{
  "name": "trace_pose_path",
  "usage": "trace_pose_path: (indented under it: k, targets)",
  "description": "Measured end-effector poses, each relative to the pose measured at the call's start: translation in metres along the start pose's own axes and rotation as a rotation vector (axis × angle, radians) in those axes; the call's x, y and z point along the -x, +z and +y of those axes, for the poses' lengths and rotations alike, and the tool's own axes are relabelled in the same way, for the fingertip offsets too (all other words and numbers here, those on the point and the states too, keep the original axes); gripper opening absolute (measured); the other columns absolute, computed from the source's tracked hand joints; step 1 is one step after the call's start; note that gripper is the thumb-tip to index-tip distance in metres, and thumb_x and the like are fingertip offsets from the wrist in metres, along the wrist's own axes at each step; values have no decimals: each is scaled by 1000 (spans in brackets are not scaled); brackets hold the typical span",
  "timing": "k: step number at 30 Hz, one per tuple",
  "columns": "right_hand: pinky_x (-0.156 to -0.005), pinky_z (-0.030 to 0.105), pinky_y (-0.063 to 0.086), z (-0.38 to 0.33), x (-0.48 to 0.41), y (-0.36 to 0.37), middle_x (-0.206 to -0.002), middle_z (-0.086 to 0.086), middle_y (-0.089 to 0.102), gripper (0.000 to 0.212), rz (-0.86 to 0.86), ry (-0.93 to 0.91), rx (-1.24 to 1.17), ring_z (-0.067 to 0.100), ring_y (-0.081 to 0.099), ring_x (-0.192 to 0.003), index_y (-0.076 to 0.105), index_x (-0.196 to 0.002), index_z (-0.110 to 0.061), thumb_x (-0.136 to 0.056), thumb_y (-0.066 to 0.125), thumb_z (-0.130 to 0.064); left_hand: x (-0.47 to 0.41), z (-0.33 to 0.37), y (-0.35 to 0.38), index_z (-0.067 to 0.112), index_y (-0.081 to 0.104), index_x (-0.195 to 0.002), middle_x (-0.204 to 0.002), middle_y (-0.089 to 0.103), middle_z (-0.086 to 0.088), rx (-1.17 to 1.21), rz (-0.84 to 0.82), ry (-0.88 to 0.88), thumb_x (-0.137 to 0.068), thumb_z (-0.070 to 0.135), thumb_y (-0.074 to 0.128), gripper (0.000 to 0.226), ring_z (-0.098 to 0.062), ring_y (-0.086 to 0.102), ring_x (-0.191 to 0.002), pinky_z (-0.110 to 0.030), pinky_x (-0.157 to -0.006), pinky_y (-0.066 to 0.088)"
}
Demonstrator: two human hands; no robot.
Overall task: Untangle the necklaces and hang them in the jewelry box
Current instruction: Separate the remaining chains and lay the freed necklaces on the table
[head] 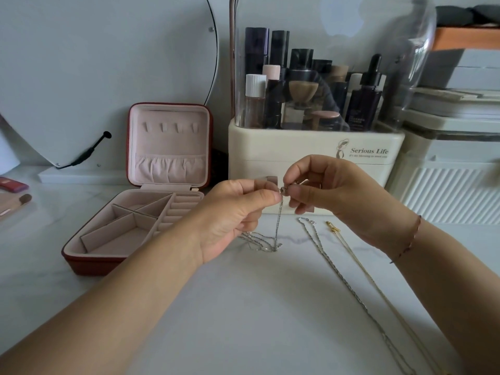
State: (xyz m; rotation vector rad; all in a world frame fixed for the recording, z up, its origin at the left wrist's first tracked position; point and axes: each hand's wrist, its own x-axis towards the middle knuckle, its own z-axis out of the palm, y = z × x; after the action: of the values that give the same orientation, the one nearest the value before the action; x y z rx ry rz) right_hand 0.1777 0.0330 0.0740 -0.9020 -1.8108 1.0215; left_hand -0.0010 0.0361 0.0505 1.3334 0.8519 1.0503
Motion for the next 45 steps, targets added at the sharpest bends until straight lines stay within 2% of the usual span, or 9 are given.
trace_pose_path:
  k: [7,11,18,23,27,32,35,40,45]
  targets:
    - [-67,29,56,1,0,2,-70,-8,67,10,36,-2,-31,13,66,-69,62,-86,-6,-88,59,3,-1,-2,1,16,53,-78,-55,33,5,34,-20,-59,-88,7,57,13,-7,26,-47,-21,-46,15]
    - [-82,41,52,2,-1,-1,-74,1,66,15,81,-16,-36,18,66,-75,62,-87,-9,-92,54,2,-3,-4,0,18,46,-73,-59,40,4,12,-77,-81,-82,18,56,14,-9,35,-52,-22,-47,23]
    - [-96,36,49,-2,-2,-6,-74,4,61,21,178,-31,-270,24,69,-87,53,-83,-8,-92,46,9,-6,-4,-1,14,53,-79,-71,61,-2,70,67,-115,-89,14,46,12,-13,55,-67,-28,-69,41]
    - [-76,35,57,-6,-3,-13,-76,5,51,25,149,49,-606,19,67,-64,48,-80,-13,-93,40,6,-9,-4,-2,10,55,-72,-68,62,-3,148,189,-81,-90,12,45,21,-16,56,-68,-29,-72,45]
    - [-47,24,47,-7,-1,-15,-77,5,51,24,178,50,-512,14,55,-55,49,-80,-14,-93,42,5,-13,3,-12,11,52,-75,-61,60,-1,290,331,11,-93,12,44,19,-14,59,-60,-29,-69,53]
    - [-42,24,43,-6,0,-19,-74,5,51,27,247,55,-373,15,51,-51,50,-77,-14,-92,45,8,-14,18,-33,15,46,-67,-51,47,4,446,463,127,-94,11,47,27,-8,46,-46,-22,-55,53]
    - [-45,28,50,-6,0,-18,-75,8,50,26,297,63,-286,16,52,-53,50,-78,-12,-93,45,9,-13,16,-35,18,45,-67,-49,42,7,338,514,161,-94,11,50,28,-7,38,-43,-18,-48,44]
    - [-70,33,58,-4,-2,-19,-76,7,52,25,391,1,-146,17,58,-66,50,-78,-11,-94,46,8,-12,10,-35,18,50,-72,-57,41,3,-13,543,158,-90,10,56,21,-8,27,-44,-18,-39,21]
    - [-62,25,51,-4,-1,-15,-77,3,59,17,304,-140,-41,14,59,-67,55,-91,-10,-90,54,6,-5,5,-26,18,60,-72,-61,52,3,-370,420,110,-84,11,61,14,-11,43,-53,-21,-49,31]
